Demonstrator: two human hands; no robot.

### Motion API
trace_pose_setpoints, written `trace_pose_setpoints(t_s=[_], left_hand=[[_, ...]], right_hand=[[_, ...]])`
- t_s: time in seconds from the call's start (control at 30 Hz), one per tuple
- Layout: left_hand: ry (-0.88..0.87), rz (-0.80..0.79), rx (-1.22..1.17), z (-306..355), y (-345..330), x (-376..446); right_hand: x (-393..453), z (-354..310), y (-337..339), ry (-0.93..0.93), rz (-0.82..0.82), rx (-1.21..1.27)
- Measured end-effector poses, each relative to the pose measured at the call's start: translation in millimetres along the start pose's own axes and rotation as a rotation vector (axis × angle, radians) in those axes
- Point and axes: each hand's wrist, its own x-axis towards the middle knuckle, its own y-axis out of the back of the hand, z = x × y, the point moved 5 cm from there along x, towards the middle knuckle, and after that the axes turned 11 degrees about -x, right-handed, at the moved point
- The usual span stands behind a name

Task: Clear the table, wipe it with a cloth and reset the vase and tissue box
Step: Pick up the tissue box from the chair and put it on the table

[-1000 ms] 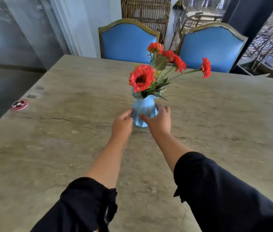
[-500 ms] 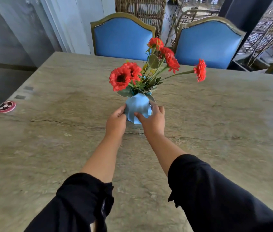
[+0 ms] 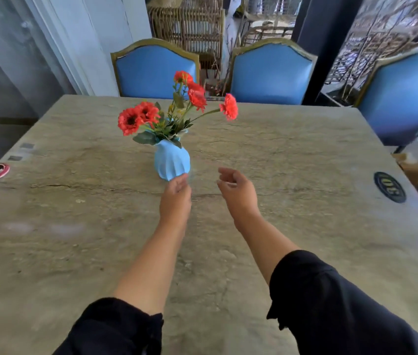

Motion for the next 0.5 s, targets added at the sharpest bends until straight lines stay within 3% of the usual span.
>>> trace_pose_setpoints(t_s=[0.5], left_hand=[[-0.005,-0.341,-0.061,-22.7,-271.2,-289.5]], right_hand=[[-155.9,144.3,376.8,-0.035,0.245,0.001]])
